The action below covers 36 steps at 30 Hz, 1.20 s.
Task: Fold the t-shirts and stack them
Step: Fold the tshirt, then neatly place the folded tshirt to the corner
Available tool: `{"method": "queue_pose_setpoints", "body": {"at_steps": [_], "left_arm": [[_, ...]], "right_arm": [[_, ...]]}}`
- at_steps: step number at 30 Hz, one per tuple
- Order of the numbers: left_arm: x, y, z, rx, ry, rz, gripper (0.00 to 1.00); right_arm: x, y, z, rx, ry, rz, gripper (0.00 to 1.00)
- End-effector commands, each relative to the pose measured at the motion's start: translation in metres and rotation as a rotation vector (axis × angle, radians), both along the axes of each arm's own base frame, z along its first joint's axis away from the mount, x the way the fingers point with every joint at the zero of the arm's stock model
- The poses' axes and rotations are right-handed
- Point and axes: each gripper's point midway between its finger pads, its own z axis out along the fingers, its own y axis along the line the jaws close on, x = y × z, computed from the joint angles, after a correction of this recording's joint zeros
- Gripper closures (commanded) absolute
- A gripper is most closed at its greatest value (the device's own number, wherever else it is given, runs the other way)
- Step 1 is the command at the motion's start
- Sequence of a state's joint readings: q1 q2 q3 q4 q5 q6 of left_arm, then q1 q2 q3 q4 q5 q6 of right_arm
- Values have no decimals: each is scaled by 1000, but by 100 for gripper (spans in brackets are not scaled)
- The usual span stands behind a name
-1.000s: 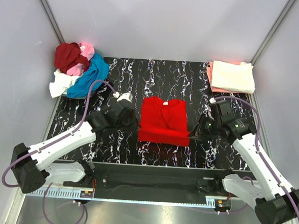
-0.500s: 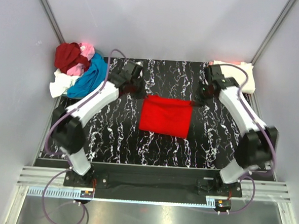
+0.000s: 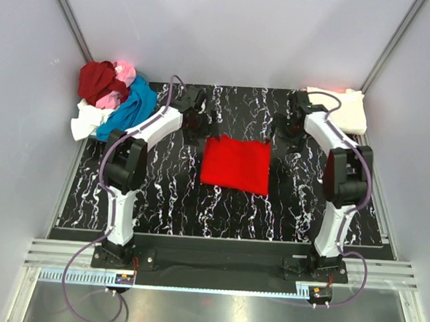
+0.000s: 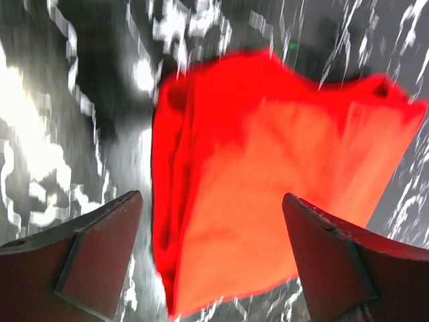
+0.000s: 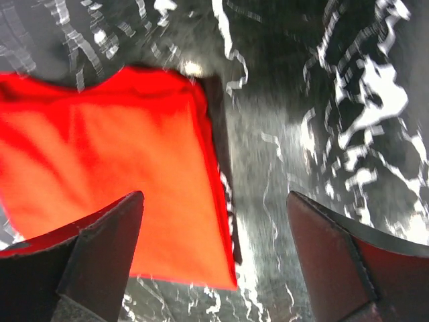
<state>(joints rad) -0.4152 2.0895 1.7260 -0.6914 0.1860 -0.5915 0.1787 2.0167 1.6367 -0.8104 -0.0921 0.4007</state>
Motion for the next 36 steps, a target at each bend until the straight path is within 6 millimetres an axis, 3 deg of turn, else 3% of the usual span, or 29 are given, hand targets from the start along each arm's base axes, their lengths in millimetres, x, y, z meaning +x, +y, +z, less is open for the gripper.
{"method": "queue_pose_setpoints", "body": {"at_steps": [1,2,3,4,5,6,7,9,10,14,15,16,18,19,22,24,27,29,32,33,36], "left_arm": [[-13,0,49,-67,-131,-26,8],[-19,5,60,-71,-159,-17,8],[-26,8,63,-77,-169,-13,8],[-38,14,49,-64,-147,-9,8],[-46,19,64,-79,-184,5,8],[-53,21,63,-86,-189,8,9],[-68,26,46,-83,-166,9,9],[-84,33,55,-101,-200,18,10],[-98,40,40,-90,-177,23,10],[-131,57,29,-78,-183,42,11],[-144,62,16,-73,-164,47,11],[-149,64,21,-82,-187,52,11],[-165,74,5,-64,-173,75,12],[-170,77,8,-71,-201,81,12],[-188,88,-16,-62,-195,109,14],[-196,96,-28,-55,-217,132,15],[-202,104,-40,-56,-257,147,16],[-202,105,-43,-61,-275,152,16],[-200,101,-39,-88,-308,137,16],[-199,101,-40,-96,-321,136,16],[-198,98,-46,-100,-309,130,16]], "right_arm": [[4,-2,47,94,-182,4,4],[1,0,49,134,-192,13,4],[-8,1,36,151,-161,19,3],[-6,4,33,171,-170,27,3],[-13,7,21,207,-136,39,3],[-11,11,18,237,-144,45,4],[-12,14,13,260,-132,47,4],[-13,17,-3,309,-103,43,5],[-14,21,-7,333,-92,48,7],[-21,33,-32,416,-42,41,11],[-17,36,-35,435,-53,33,12],[-19,39,-39,459,-41,32,13],[-21,45,-52,499,-15,19,18],[-24,49,-58,526,12,24,20],[-23,51,-60,531,26,28,29],[-24,54,-63,548,45,36,49],[-27,61,-69,596,81,57,68],[-26,63,-68,610,78,66,75],[-22,67,-61,640,55,94,95],[-21,68,-60,645,49,101,100],[-16,71,-48,671,22,121,100]]}}
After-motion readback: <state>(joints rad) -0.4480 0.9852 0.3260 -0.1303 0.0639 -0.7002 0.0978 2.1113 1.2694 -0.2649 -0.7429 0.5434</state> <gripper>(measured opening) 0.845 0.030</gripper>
